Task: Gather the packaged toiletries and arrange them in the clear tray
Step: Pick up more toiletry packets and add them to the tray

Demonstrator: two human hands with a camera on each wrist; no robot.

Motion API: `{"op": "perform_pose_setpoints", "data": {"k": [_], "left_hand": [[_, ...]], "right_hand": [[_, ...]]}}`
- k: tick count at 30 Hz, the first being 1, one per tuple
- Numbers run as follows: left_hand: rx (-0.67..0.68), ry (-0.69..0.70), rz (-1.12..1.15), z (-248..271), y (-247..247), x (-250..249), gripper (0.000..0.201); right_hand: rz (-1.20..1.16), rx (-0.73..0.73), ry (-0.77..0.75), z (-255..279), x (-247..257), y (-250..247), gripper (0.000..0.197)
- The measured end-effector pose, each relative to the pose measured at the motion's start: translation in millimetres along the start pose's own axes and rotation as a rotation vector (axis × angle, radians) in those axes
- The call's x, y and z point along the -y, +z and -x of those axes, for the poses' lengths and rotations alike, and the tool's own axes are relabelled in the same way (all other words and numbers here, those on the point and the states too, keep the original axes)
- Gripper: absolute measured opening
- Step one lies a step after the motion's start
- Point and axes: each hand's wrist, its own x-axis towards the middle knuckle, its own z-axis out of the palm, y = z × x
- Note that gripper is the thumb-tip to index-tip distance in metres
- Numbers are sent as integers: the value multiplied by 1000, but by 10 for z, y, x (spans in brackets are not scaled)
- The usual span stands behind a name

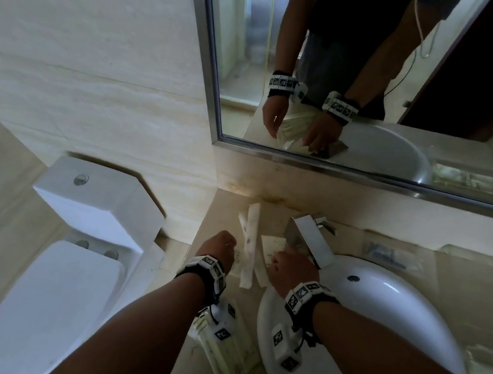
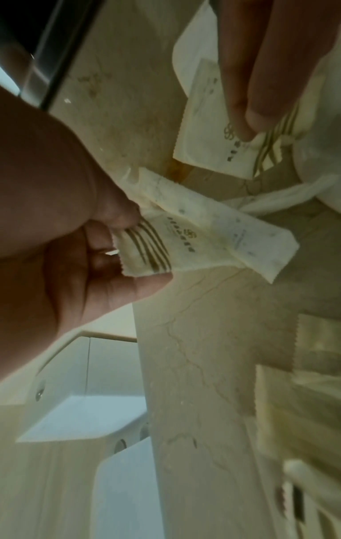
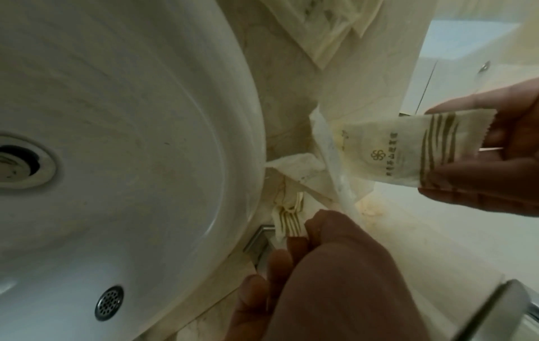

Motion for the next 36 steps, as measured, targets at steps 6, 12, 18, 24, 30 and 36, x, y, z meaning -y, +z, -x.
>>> {"op": "perform_pose_setpoints", "data": {"k": [6,12,18,24,30,36], "left_hand": [[-57,5,12,263,-86,-88,26],[-36,7,205,613,-59,-255,20],[132,-76,489,992,154,-596,20],[301,-69,529,1284,518,-1113,20],[435,27,466,1696,943,-1945,17],[544,105,342,2027,1558,-2646,52]], "right_hand": [[-158,-71,-82,271,-24,-149,20],[-318,-44,-231,564,-66,-270,4],[-312,50,-272,907,-390,-413,16],[-191,84,-220,1348,-958,-717,17],[-65,7,-140,1766,-1698,-966,20],[-91,-42,-29,2287,-2455,-1088,19]]}}
